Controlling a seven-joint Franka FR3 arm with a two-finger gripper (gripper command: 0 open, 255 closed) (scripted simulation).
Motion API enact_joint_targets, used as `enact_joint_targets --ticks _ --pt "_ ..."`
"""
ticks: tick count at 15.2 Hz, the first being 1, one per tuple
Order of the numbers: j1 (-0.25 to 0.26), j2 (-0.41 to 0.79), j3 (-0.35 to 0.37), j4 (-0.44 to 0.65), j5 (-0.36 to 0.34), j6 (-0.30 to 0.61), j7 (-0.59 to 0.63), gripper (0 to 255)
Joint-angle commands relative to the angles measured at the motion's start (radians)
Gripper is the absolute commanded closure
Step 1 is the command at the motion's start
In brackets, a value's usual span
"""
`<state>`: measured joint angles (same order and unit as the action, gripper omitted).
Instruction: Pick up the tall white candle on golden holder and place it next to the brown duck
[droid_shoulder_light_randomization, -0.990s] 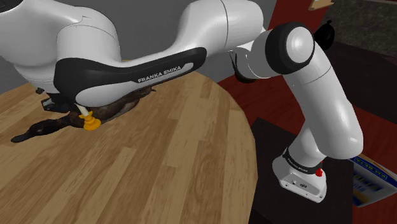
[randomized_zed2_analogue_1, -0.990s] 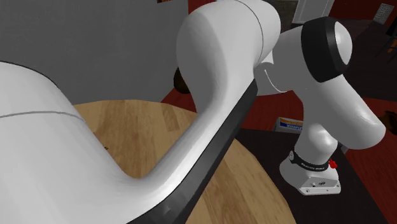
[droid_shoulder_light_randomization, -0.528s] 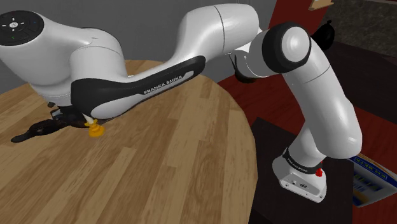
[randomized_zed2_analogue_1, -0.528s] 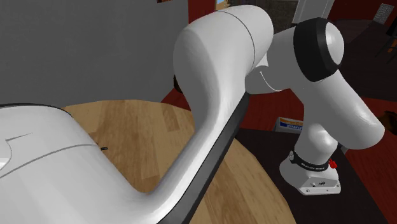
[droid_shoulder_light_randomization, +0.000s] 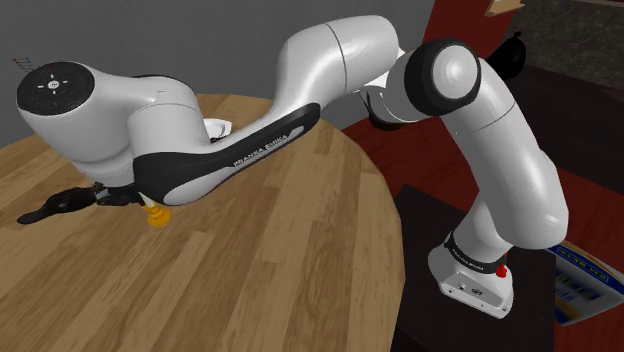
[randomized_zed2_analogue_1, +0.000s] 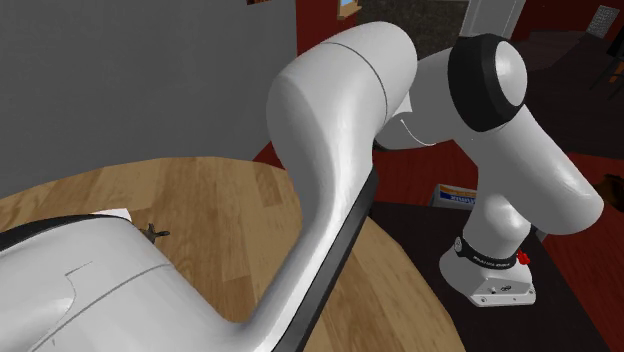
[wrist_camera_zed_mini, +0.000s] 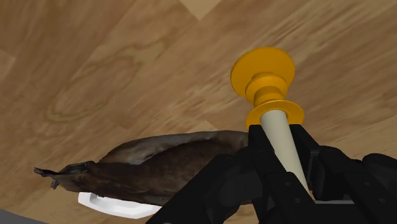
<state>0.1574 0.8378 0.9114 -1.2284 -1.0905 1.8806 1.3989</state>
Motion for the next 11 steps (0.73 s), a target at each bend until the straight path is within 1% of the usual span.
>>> enact_joint_targets --ticks 1,11 --pt "-0.001 0.008 -0.006 -0.013 -0.008 0.016 0.012 255" --pt "-0.004 0.053 -0.039 -0.067 -0.053 0.091 0.069 255"
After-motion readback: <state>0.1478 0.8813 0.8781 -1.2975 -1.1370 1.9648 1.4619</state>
